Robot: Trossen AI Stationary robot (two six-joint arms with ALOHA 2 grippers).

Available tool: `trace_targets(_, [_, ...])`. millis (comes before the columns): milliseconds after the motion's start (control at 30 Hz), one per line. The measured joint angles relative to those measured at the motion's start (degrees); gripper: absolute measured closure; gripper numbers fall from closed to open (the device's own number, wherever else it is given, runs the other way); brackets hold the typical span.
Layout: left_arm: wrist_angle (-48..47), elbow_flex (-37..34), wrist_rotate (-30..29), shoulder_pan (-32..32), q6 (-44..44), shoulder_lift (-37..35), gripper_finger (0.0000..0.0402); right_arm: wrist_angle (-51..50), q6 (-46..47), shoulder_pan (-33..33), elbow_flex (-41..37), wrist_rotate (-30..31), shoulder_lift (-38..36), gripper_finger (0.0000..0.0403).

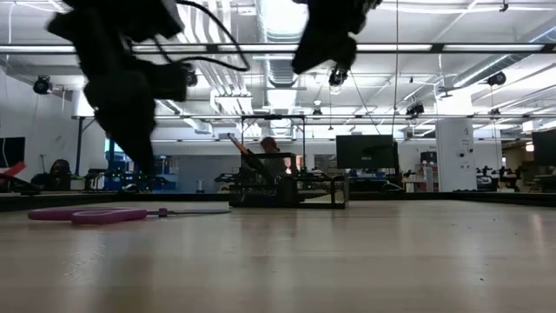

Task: Pick and place office supplies into organizer
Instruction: Put the violet scissors into the black desk organizer

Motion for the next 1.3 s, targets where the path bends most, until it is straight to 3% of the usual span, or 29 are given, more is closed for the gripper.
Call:
trace_targets(167, [-2.2, -3.1, -2.9, -6.1, -12.3, -6.6, 0.0325, 13.0, -4.5, -0.7, -4.1, -4.1, 0.6, 0.0342])
trace_targets(300, [-6.6, -3.3, -2.9, -10.1, -18.5, -7.6, 0.0326, 19.2, -1.7, -1.9, -4.7, -14.0, 4.1, 0.0324])
trace_targets(367, [-7.1, -3.3, -2.7, -11.9, -20.9, -7.4, 0.0326, 20.3, -0.7, -2.1, -4.7, -15.8, 6.7, 0.0313])
trace_targets(567, [-7.3, -3.3, -1.5, -14.0, -24.4, -4.7, 0.0326, 20.0, 0.0, -1.5, -3.4, -14.3, 11.7, 0.0282])
trace_targets(833, [-5.0, -3.3, -0.2, -14.0, -22.5, 1.4, 0.0326, 19.7, 0.1, -0.3, -3.3, -6.0, 12.3, 0.0271])
trace_targets(1067, [0.7, -3.1, 0.9, -14.0, -22.9, 5.7, 0.0326, 19.6, 2.7, -0.3, -3.5, -6.0, 12.3, 0.0280])
trace_targets(1300, [0.4, -2.4, 1.6, -13.3, -22.9, 5.8, 0.0326, 19.2, 3.6, 0.8, -3.5, -6.0, 12.3, 0.0278])
